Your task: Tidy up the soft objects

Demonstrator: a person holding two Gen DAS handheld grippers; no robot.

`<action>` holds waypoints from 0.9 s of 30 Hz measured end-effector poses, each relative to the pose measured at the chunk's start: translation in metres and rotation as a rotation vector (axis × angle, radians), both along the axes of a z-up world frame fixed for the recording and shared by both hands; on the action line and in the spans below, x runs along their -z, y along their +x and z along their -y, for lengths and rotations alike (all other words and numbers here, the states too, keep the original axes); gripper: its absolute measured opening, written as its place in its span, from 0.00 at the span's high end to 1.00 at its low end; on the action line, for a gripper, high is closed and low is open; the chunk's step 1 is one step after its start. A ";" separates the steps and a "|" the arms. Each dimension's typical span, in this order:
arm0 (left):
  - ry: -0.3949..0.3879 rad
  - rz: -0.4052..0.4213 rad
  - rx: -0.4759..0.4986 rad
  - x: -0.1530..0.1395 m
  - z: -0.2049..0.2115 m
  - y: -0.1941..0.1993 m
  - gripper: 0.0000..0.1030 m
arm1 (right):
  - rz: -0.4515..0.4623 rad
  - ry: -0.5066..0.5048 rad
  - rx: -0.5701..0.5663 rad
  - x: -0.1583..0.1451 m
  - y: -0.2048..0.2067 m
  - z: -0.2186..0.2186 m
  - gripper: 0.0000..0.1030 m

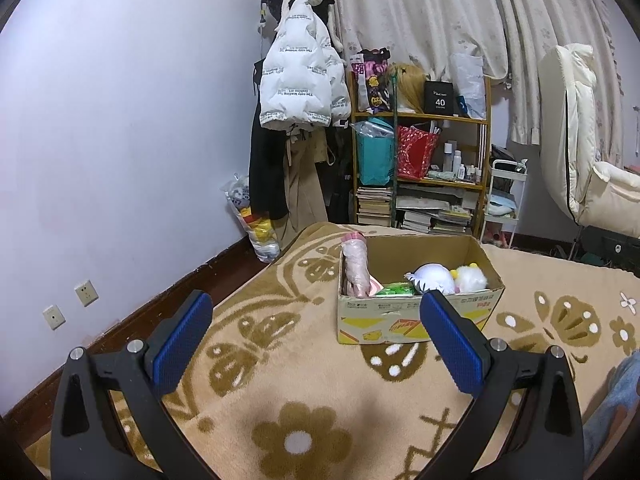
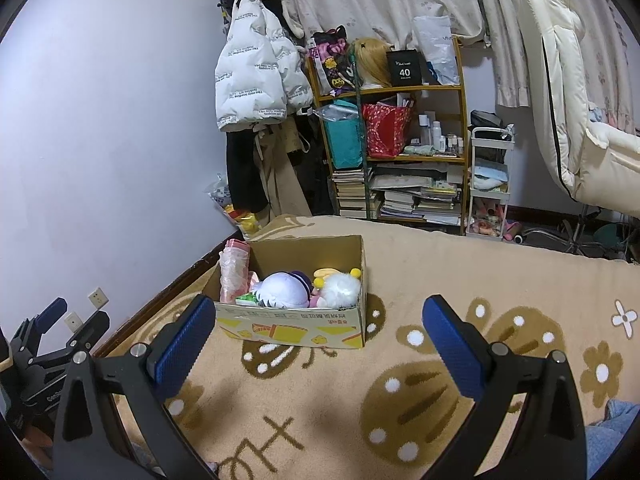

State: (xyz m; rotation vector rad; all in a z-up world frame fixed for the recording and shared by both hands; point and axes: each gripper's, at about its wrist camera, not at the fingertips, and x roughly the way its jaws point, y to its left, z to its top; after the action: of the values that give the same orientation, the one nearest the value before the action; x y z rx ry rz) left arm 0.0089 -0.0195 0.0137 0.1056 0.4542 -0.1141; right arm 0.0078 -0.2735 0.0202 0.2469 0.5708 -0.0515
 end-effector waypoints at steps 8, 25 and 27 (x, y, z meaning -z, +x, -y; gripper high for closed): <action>0.011 0.007 -0.005 0.000 -0.002 0.000 0.01 | 0.000 -0.003 0.001 0.000 0.000 0.000 0.00; 0.007 0.008 0.001 -0.001 -0.003 0.000 0.01 | -0.003 -0.005 0.003 0.002 -0.001 0.002 0.00; 0.004 0.006 0.005 -0.001 -0.003 0.000 0.01 | -0.001 -0.004 0.004 0.002 -0.002 0.003 0.00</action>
State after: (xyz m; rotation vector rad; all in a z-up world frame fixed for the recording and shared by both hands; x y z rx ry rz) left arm 0.0094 -0.0168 0.0149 0.1108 0.4480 -0.1175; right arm 0.0056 -0.2767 0.0184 0.2439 0.5710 -0.0564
